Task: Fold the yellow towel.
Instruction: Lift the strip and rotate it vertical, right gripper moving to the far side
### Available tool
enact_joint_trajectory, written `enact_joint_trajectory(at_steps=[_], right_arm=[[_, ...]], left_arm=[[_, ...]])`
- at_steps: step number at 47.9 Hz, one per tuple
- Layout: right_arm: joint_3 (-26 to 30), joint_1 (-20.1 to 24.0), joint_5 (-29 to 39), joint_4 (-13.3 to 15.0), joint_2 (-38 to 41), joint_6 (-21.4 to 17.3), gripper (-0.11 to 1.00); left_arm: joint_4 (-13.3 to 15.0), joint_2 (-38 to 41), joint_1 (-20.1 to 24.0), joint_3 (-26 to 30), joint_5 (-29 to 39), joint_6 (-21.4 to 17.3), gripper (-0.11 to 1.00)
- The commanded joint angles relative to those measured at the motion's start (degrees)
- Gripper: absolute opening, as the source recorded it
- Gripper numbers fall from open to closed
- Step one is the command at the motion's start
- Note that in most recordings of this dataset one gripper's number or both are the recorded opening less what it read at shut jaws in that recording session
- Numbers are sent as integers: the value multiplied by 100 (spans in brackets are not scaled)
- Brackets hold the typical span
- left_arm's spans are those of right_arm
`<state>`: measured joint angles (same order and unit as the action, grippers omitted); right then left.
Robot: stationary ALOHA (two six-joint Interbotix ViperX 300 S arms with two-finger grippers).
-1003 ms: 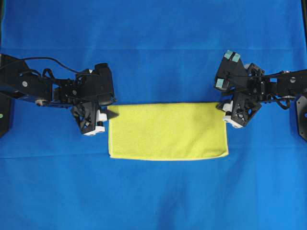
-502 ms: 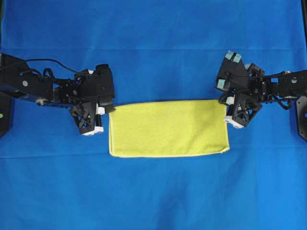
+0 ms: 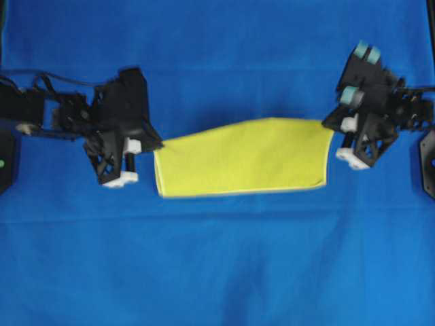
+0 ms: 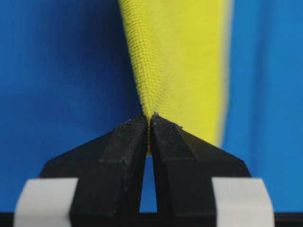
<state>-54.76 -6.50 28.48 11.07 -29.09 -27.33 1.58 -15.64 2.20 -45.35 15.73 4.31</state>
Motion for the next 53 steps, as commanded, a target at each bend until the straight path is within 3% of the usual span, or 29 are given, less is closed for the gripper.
enact_joint_trajectory(at_steps=[1, 13, 20, 30, 41, 53], right_arm=[[167, 97, 176, 9, -316, 0, 1], [132, 88, 220, 53, -387, -9, 1], [158, -123, 211, 316, -264, -105, 1], [299, -870, -53, 809, 26, -343, 1], [633, -1652, -800, 1230, 501, -334, 1], [1380, -2092, -1362, 1521, 1266, -237, 1]], left_arm=[[0, -352, -62, 114, 18, -9, 1], [0, -492, -132, -26, -18, 79, 1], [0, -439, -343, 9, -255, 79, 1], [0, -167, -853, 193, -976, 0, 1], [-18, 580, -1371, 967, -1468, -114, 1], [-18, 1573, -1670, 2127, -1477, -800, 1]])
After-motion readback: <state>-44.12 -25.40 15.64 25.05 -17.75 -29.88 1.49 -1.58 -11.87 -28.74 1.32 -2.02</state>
